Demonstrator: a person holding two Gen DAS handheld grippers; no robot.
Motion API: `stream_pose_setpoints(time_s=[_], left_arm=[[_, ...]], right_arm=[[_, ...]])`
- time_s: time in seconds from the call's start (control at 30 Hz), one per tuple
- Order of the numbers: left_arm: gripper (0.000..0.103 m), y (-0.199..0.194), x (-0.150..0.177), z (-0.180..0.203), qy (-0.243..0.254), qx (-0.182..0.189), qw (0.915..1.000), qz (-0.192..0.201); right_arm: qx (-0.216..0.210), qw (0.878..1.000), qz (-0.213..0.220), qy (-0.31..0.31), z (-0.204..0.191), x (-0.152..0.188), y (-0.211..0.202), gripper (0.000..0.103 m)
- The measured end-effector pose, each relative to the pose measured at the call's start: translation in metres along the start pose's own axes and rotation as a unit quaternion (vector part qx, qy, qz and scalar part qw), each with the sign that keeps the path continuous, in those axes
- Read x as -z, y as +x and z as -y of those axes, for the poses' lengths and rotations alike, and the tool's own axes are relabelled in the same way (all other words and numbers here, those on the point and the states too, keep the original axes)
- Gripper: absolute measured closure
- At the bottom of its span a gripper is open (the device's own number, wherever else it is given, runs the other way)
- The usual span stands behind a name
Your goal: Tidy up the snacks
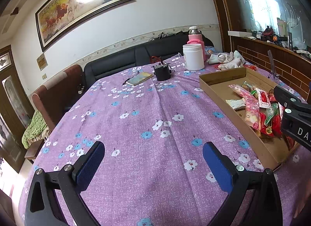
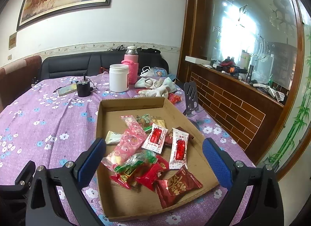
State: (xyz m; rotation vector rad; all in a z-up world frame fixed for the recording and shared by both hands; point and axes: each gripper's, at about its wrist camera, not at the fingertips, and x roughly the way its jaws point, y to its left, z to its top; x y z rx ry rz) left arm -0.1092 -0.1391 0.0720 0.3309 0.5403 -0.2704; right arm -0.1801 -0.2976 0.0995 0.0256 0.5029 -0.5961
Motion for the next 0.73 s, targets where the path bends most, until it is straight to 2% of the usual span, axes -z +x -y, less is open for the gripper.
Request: stream_pose_setpoints(time_s=[0.57,0.73], left_arm=[[0.001,0.0047,0.0013,-0.0018,-0.006,0.005,0.9999,-0.009],[0.001,0.0051,0.0015,-0.0054,-0.012,0.022,0.9996,-0.012]], right_arm=[[-0.001,1.0,0.0,-0.001,0.0003,-0.0001,0.0005,0.004],[-0.001,1.0,0.003,0.001,0.0011,-0.0017,-0.0015,0.004]])
